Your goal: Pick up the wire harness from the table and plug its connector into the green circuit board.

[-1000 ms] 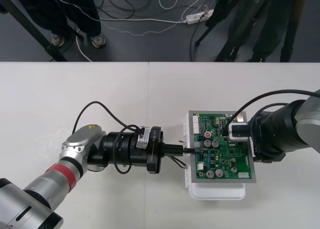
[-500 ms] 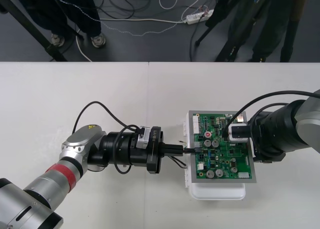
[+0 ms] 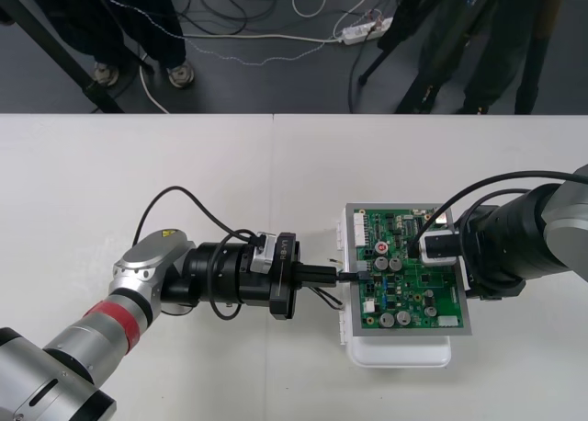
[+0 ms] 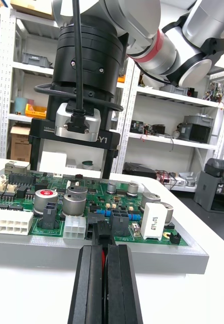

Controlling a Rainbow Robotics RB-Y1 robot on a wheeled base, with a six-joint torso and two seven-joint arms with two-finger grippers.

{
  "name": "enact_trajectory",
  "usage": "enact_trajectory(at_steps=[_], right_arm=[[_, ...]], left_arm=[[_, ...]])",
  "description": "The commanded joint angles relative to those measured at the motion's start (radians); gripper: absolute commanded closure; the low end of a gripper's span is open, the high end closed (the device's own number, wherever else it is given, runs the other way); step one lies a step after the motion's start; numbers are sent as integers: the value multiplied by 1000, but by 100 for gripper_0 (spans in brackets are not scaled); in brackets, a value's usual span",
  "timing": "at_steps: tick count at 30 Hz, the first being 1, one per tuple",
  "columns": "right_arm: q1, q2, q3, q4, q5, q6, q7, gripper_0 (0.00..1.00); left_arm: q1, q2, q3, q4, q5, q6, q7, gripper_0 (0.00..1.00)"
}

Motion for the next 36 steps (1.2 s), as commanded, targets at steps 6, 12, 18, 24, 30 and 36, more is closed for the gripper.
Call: enact_trajectory(at_steps=[6, 12, 18, 24, 30, 36], right_arm=[[-30, 12, 11, -33, -13, 13, 46, 0], [-30, 11, 9, -30, -18, 13, 49, 0], [-30, 11, 9, -27, -18, 13, 52, 0], [-30, 11, 11, -22, -21, 13, 51, 0], [-30, 11, 9, -19, -23, 13, 52, 0], [-30, 11, 11, -19, -21, 13, 52, 0]], left_arm=[[-40, -21, -19, -31, 15, -54, -31, 100], [-41, -15, -19, -31, 13, -54, -33, 100], [-40, -8, -19, -31, 18, -54, -31, 100], [-40, -2, -19, -31, 19, -54, -33, 100], [-40, 5, -21, -31, 18, -54, -31, 100], [-40, 10, -19, -31, 16, -54, -31, 100]])
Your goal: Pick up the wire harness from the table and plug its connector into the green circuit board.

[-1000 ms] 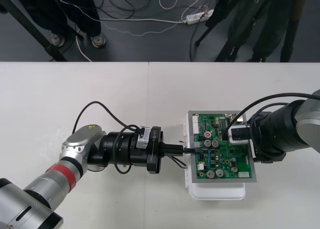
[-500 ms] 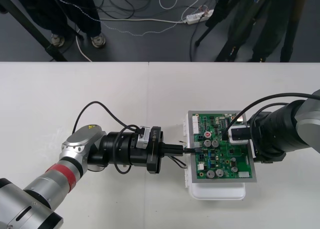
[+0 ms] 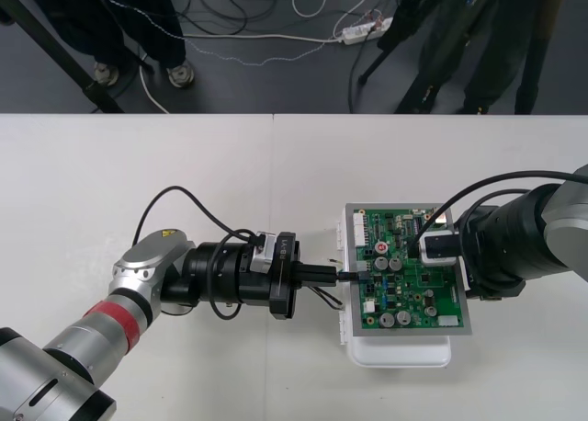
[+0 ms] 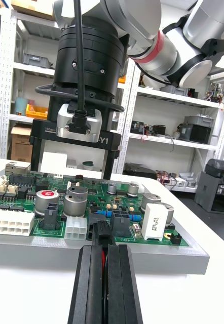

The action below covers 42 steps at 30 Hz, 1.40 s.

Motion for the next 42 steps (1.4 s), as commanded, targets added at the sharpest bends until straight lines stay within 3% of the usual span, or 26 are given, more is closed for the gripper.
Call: enact_trajectory(at_steps=[1, 42], right_arm=[[-30, 11, 9, -21, -18, 13, 50, 0], [-30, 11, 9, -19, -13, 13, 50, 0]], left_arm=[[-40, 11, -19, -31, 13, -54, -31, 100], [-49, 36, -21, -31, 27, -44, -27, 100]])
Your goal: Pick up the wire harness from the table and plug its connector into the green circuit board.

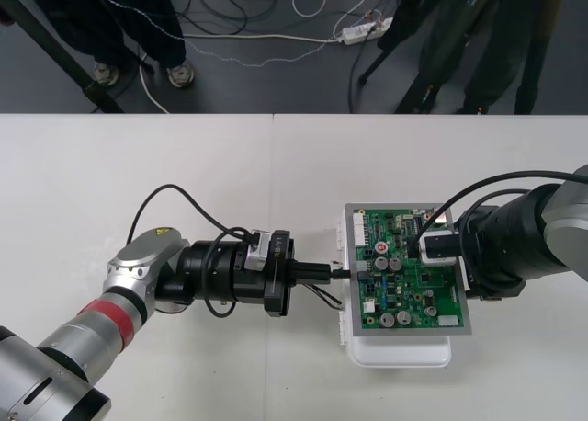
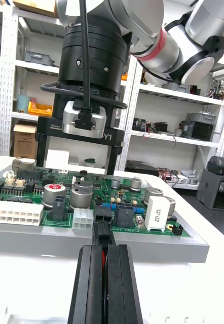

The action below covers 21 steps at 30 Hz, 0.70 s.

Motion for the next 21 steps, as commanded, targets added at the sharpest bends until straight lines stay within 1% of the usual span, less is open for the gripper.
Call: enact_trajectory(at_steps=[1, 21], right_arm=[[-30, 11, 9, -19, -13, 13, 50, 0], [-30, 11, 9, -19, -18, 13, 51, 0]], left_arm=[[-46, 19, -21, -30, 22, -44, -25, 100], [-53, 17, -47, -30, 20, -38, -19, 100]])
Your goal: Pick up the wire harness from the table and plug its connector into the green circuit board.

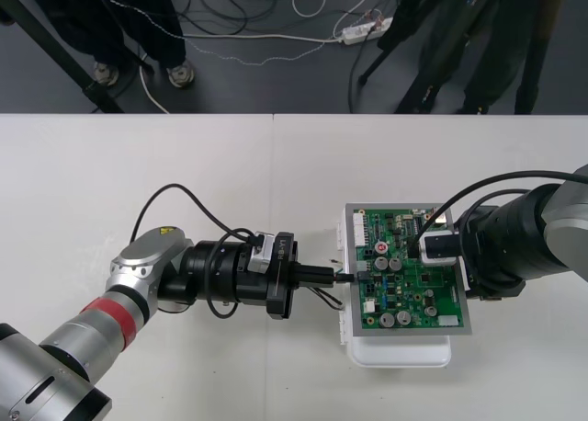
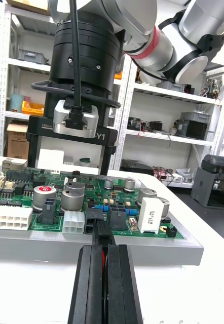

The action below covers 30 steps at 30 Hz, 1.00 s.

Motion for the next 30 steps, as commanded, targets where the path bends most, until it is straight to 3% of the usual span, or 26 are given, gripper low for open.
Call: enact_trajectory(at_steps=[1, 30], right_arm=[[-30, 11, 9, -19, -17, 13, 51, 0], [-30, 11, 9, -19, -22, 13, 53, 0]], left_arm=[[-47, 17, -20, -30, 17, -35, -17, 100], [-56, -6, -21, -30, 18, 3, -16, 100]])
